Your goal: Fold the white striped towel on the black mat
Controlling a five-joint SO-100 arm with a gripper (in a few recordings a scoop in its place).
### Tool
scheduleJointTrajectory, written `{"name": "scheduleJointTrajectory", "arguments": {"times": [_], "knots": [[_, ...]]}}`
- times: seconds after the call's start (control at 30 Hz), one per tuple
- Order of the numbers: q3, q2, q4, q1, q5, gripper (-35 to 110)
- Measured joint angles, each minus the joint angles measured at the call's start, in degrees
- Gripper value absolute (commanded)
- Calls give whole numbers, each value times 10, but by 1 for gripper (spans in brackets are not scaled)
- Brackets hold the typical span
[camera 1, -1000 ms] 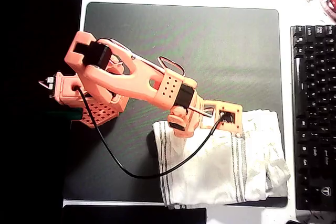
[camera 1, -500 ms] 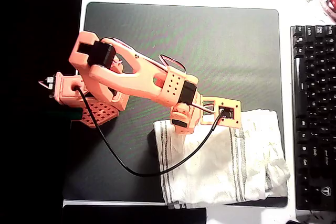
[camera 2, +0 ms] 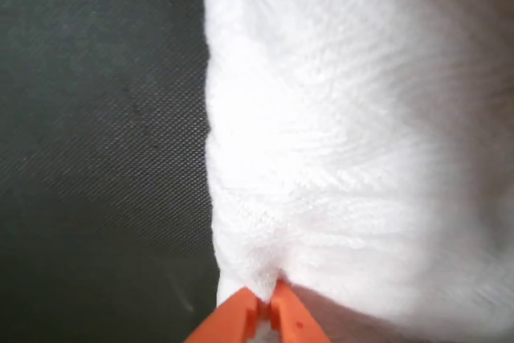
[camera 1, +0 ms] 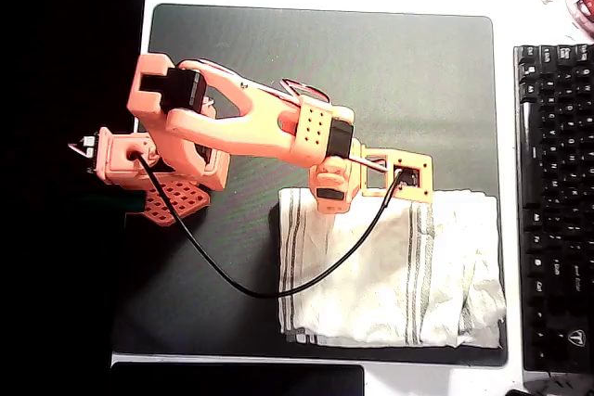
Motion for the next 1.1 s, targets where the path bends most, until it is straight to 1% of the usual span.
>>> {"name": "scheduleJointTrajectory", "arguments": {"times": [0.1,0.27,0.53,0.67,0.87,1.1], "knots": [[0,0,0,-1,1,1],[0,7,0,-2,1,8],[-6,56,18,1,0,10],[5,112,26,1,1,10],[67,216,47,-9,2,9],[184,405,76,-32,3,7]]}}
